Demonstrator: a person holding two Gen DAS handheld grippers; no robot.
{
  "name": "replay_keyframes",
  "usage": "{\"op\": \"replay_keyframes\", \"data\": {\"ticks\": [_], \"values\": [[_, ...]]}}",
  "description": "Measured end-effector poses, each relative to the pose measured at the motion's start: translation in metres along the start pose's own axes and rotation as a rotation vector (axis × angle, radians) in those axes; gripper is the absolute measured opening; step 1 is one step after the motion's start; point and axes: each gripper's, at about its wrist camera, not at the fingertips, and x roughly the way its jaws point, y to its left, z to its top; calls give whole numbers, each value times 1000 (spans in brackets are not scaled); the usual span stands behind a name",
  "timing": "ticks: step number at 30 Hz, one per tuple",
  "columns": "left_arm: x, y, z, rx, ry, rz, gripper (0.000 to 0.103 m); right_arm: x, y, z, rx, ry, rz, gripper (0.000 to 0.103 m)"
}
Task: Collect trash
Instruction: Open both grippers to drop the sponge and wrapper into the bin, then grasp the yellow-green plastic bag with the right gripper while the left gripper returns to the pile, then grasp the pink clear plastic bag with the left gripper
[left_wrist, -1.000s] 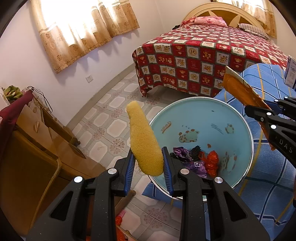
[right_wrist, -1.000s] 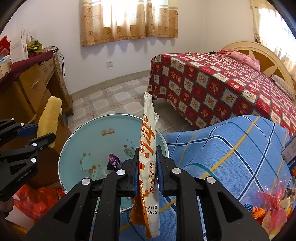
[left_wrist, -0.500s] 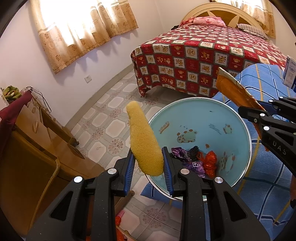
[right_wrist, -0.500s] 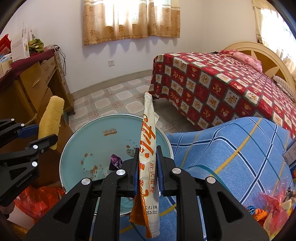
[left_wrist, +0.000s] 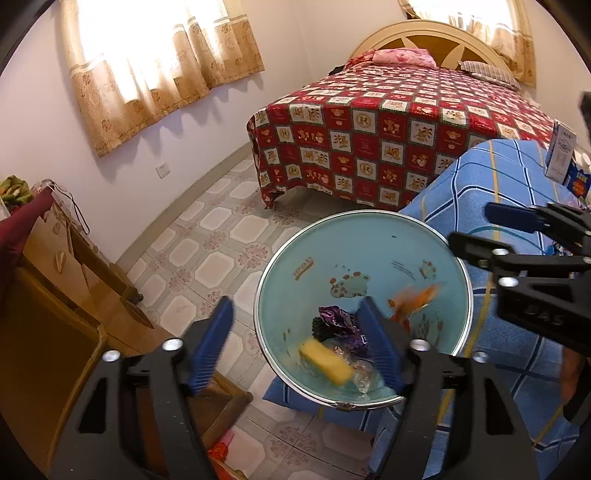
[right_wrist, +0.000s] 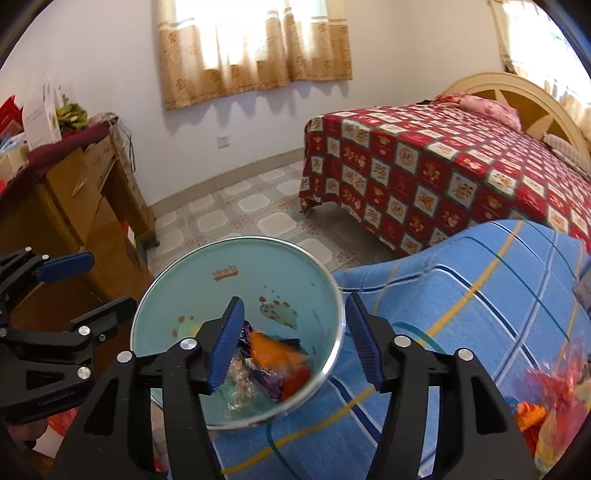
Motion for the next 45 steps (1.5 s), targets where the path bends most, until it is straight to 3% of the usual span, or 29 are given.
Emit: {"op": "replay_keyframes", "data": {"ticks": [9, 15, 17, 20, 27, 32, 33, 34, 35, 40, 45], "values": [[7, -22, -12, 19, 43, -24, 80, -74, -44, -35, 86, -64, -80, 64], [8, -68, -25, 92, 77, -62, 80, -144, -105, -94, 220, -102, -255, 64], [6, -79, -26, 114, 77, -71, 80, -166, -135, -119, 285, -97, -352, 64], [3, -100, -27, 149, 77, -76, 80, -181, -165, -144, 362, -81, -418, 64], [-4, -128, -27, 181, 65, -58, 80, -176, -169, -158, 368, -68, -352, 64], [-9, -131, -24, 177, 56, -66, 80, -149, -161, -146, 322, -9, -328, 64], [-10, -132, -25, 178, 53, -69, 80, -144, -162, -146, 327, 7, -329, 62], [-11, -132, -25, 179, 51, -70, 80, -139, -165, -146, 336, 31, -318, 44], [-12, -132, -25, 180, 49, -72, 81, -137, -164, -144, 338, 39, -309, 34], [-12, -132, -25, 180, 51, -79, 81, -150, -156, -150, 323, 35, -271, 22], [-15, -141, -24, 191, 48, -91, 81, -174, -151, -154, 336, -27, -275, 21]]}}
